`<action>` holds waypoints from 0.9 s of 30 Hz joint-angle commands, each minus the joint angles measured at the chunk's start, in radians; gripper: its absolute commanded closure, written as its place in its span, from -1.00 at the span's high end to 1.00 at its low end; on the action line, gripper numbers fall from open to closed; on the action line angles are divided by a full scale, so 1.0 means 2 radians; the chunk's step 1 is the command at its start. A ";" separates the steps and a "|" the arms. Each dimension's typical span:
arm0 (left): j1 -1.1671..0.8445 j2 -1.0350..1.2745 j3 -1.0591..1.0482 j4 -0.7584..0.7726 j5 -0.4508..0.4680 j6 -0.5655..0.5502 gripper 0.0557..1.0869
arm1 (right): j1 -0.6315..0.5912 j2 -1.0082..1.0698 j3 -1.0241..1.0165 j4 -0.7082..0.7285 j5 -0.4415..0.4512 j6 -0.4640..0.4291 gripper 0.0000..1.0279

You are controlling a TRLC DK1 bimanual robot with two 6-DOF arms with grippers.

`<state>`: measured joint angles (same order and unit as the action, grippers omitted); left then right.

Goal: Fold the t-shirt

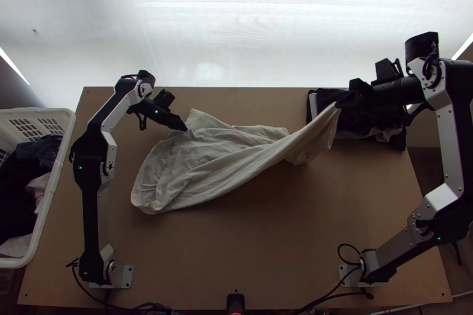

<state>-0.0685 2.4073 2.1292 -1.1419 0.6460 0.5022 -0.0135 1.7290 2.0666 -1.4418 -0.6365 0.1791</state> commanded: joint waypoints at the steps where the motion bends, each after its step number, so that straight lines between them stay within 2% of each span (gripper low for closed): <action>1: 0.005 0.003 0.001 0.002 0.015 0.009 -0.93 | 0.001 0.000 0.001 0.000 0.001 0.000 -0.95; 5: 0.030 -0.045 0.002 0.006 0.041 0.002 -0.93 | -0.005 0.000 0.021 0.000 0.002 0.004 -0.95; 8: 0.068 -0.143 -0.002 0.033 0.064 -0.051 -0.93 | -0.010 -0.007 0.037 0.005 0.021 -0.003 -0.95; 10: 0.092 -0.233 -0.015 0.094 0.060 -0.102 -0.93 | -0.009 -0.017 0.037 0.018 0.059 -0.017 -0.95; 12: 0.109 -0.302 -0.012 0.154 0.029 -0.139 -0.93 | -0.008 -0.019 0.040 0.027 0.077 -0.023 -0.95; 16: 0.138 -0.387 0.009 0.179 -0.011 -0.133 -0.93 | -0.012 -0.023 0.060 0.044 0.116 -0.032 -0.95; 22: 0.178 -0.424 0.002 0.118 -0.010 -0.125 -0.93 | -0.016 -0.033 0.088 0.061 0.120 -0.026 -0.95; 27: 0.200 -0.458 -0.007 0.108 -0.010 -0.128 -0.93 | -0.025 -0.047 0.123 0.082 0.121 -0.021 -0.95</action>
<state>0.2623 1.6073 2.1281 -0.8955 0.6350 0.2558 -0.0437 1.6672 2.2395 -1.3312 -0.4145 0.1261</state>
